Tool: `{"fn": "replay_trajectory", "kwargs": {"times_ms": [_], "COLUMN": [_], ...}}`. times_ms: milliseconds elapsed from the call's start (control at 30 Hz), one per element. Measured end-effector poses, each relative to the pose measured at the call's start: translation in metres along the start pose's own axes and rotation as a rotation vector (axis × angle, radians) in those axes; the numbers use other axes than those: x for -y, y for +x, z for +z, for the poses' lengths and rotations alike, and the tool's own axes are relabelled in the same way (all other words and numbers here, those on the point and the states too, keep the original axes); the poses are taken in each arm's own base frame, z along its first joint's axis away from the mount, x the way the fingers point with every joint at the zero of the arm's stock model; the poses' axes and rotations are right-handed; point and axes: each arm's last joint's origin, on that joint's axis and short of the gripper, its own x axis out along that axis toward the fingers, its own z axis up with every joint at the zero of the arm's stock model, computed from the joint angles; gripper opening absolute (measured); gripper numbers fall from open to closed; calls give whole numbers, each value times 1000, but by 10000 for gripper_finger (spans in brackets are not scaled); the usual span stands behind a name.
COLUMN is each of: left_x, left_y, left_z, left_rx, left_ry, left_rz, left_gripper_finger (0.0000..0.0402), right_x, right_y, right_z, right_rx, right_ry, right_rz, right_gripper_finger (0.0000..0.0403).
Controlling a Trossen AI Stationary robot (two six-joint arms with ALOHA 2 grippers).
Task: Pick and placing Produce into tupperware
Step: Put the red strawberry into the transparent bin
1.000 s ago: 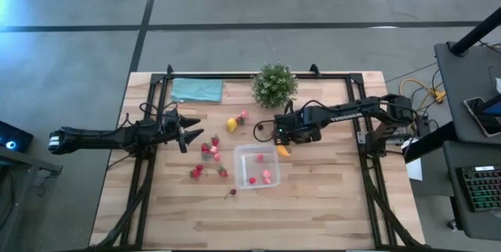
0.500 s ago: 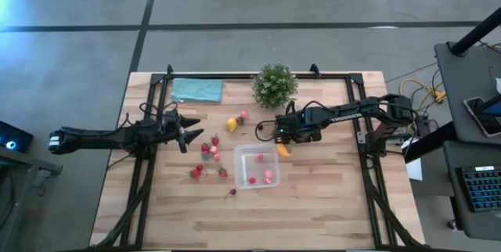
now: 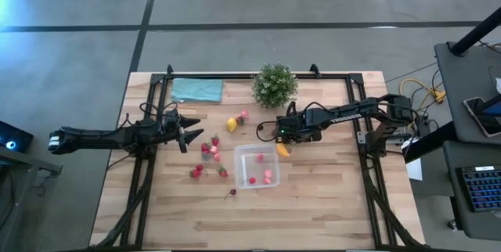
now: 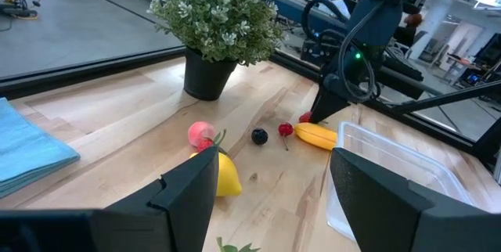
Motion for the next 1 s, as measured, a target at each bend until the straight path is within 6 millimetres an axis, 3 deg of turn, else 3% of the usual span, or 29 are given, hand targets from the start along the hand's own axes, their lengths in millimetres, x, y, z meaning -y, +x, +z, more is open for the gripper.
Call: {"fn": "replay_trajectory", "kwargs": {"times_ms": [600, 1000], "left_x": [0, 0], "left_y": [0, 0], "left_z": [0, 0], "left_rx": [0, -3], "left_ry": [0, 1], "left_rz": [0, 1], "left_gripper_finger": [233, 233], "right_x": [-2, -1], "right_y": [4, 5], "right_z": [6, 5], "right_rx": [32, 28], "right_ry": [-29, -29], "right_rz": [7, 2], "right_gripper_finger": [231, 176]}}
